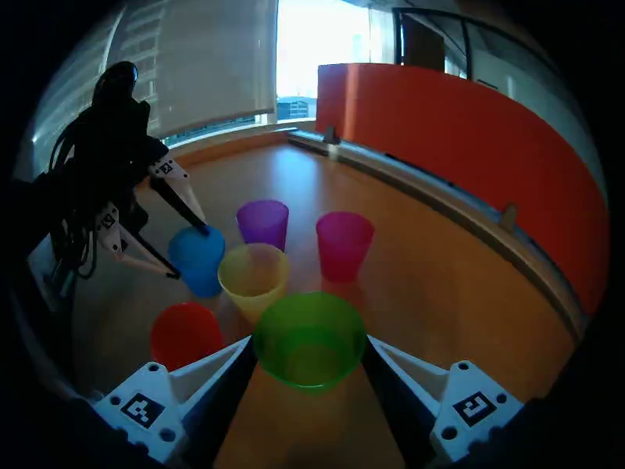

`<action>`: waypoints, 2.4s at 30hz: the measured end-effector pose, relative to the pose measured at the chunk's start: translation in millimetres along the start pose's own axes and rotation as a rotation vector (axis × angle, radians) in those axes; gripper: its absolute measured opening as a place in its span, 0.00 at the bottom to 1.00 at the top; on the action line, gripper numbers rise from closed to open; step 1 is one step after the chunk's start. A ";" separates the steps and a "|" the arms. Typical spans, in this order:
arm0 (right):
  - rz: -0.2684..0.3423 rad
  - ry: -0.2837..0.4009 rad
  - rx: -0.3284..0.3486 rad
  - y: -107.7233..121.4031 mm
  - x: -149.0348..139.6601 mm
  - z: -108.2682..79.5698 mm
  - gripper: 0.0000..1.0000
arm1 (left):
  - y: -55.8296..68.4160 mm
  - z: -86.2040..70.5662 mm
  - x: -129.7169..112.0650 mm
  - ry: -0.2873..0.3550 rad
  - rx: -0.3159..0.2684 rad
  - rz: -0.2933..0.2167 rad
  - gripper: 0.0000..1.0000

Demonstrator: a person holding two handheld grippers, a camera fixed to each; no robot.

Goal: Pour water

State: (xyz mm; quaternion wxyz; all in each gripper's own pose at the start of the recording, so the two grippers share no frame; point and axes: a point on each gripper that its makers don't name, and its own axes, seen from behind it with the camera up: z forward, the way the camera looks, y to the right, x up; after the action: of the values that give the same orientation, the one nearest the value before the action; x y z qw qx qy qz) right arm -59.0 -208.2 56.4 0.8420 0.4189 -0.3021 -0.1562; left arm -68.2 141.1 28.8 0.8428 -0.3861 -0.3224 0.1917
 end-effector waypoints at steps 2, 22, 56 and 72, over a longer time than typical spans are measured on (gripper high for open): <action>-0.001 -0.006 0.000 -0.4 -2.0 1.8 0.94 | -0.1 0.4 -0.7 0.000 0.000 0.005 0.87; 0.021 -0.030 -0.005 -0.7 -20.7 12.3 0.94 | 1.8 1.8 -13.8 0.003 -0.012 -0.001 0.87; 0.064 -0.036 -0.062 -1.9 -60.1 -44.6 0.99 | -6.5 -34.7 -41.8 -0.005 0.064 -0.022 1.00; 0.101 0.058 -0.137 2.3 -50.4 -70.2 1.00 | -38.8 -71.1 -35.0 0.119 0.207 -0.119 1.00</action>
State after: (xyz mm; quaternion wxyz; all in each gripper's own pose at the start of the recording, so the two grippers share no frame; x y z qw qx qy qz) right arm -52.9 -137.9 6.5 0.8837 0.3490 -0.2870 -0.1217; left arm -41.4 59.2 9.9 0.9056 -0.2880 -0.2727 0.1504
